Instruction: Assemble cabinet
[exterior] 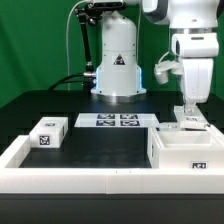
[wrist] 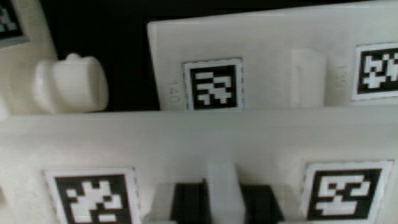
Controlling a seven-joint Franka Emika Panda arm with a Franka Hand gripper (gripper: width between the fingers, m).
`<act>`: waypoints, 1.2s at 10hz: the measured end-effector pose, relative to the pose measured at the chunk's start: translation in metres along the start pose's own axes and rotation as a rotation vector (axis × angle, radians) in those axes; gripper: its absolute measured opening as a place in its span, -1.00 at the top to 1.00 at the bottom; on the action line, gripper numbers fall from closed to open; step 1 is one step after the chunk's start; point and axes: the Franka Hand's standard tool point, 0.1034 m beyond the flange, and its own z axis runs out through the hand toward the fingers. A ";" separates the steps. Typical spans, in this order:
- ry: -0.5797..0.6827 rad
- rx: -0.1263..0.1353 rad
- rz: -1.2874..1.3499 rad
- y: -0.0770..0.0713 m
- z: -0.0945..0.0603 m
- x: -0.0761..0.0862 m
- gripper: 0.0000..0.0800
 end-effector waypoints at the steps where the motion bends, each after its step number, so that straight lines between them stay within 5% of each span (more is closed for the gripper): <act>1: 0.000 0.001 0.000 0.000 0.000 0.000 0.82; 12: 0.007 -0.001 0.011 0.010 0.005 -0.001 0.82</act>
Offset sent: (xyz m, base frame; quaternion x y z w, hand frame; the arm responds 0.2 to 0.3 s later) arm 0.0091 -0.0011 -0.0017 -0.0002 -0.0028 -0.0027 1.0000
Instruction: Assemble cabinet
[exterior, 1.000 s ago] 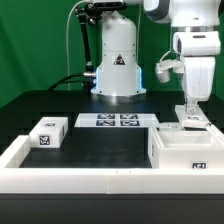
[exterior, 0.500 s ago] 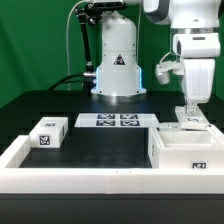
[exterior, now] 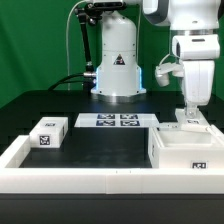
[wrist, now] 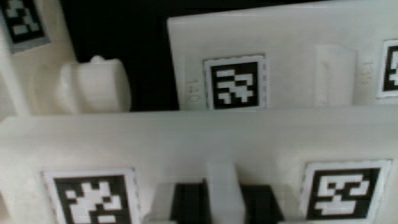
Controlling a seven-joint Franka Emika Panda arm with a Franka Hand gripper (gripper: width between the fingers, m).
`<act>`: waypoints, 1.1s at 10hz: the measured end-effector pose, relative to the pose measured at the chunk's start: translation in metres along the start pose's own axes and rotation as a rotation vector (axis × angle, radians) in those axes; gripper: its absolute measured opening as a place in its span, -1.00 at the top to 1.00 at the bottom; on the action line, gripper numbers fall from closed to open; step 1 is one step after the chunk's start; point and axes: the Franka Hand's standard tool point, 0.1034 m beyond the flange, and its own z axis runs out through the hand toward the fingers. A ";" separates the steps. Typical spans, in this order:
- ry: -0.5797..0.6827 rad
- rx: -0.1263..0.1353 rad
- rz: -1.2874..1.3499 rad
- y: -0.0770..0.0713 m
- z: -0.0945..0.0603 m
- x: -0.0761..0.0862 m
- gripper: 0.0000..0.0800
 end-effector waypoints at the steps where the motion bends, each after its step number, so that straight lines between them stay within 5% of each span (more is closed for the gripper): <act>1: 0.000 0.000 0.000 0.000 0.000 0.000 0.82; 4: 0.003 -0.005 -0.017 0.003 0.000 -0.001 0.82; 8: 0.005 -0.003 -0.013 0.047 -0.001 0.002 0.82; 11: 0.005 -0.004 -0.010 0.046 -0.001 0.001 0.82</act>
Offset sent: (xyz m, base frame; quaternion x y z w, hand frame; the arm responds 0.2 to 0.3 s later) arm 0.0088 -0.0032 -0.0051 -0.0083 0.0108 -0.0455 0.9989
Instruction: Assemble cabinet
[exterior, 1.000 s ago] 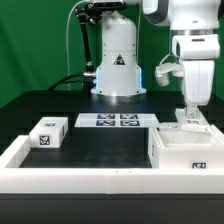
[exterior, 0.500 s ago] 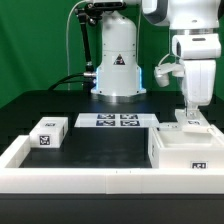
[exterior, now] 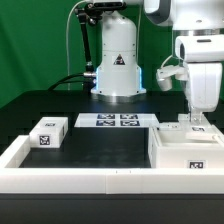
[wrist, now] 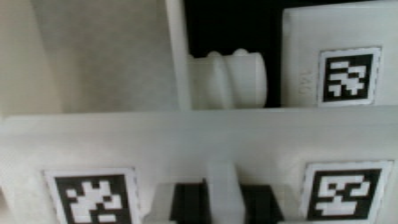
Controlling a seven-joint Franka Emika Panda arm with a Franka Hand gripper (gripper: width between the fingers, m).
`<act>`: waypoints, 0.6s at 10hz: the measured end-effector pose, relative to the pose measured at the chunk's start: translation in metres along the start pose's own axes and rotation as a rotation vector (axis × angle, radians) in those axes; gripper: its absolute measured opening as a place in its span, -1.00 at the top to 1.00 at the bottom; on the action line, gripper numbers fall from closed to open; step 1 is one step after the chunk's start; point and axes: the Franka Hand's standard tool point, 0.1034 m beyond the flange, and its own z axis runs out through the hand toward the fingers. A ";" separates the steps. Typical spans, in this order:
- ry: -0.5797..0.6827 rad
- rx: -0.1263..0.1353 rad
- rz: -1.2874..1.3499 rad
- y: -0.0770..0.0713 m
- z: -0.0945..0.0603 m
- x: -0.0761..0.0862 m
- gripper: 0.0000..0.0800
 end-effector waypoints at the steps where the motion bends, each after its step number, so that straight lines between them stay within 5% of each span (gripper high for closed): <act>1: 0.000 0.000 0.000 0.000 0.000 0.000 0.82; 6: 0.004 -0.002 0.020 0.035 0.000 0.000 0.82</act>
Offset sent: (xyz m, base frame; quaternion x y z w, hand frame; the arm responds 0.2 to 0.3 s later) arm 0.0326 0.0066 0.0004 0.0104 0.0106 -0.0149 0.9998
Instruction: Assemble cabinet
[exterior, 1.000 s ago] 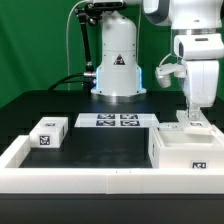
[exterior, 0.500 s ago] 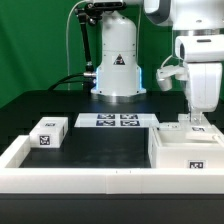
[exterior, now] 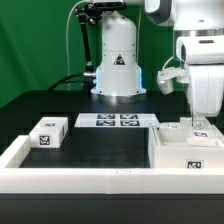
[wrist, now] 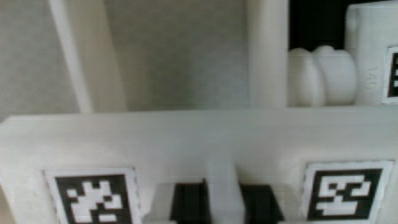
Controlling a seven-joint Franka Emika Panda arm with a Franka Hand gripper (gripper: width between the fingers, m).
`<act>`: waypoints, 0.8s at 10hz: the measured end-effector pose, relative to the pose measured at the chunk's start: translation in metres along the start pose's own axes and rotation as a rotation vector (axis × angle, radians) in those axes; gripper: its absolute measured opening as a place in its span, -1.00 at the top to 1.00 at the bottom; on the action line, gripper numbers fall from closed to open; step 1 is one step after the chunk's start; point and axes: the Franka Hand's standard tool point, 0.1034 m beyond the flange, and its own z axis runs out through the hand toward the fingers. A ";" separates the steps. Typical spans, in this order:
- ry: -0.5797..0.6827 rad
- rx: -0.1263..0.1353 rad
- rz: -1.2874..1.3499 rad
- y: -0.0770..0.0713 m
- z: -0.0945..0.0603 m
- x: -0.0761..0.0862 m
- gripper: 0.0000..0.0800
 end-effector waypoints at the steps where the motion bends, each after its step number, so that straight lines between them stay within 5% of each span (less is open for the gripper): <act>1: 0.001 0.000 -0.006 0.009 0.000 0.000 0.82; 8: 0.009 -0.014 -0.011 0.030 0.000 -0.001 0.82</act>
Offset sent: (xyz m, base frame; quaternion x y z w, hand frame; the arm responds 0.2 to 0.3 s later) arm 0.0202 0.0085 -0.0055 0.0014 0.0228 -0.0090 0.9997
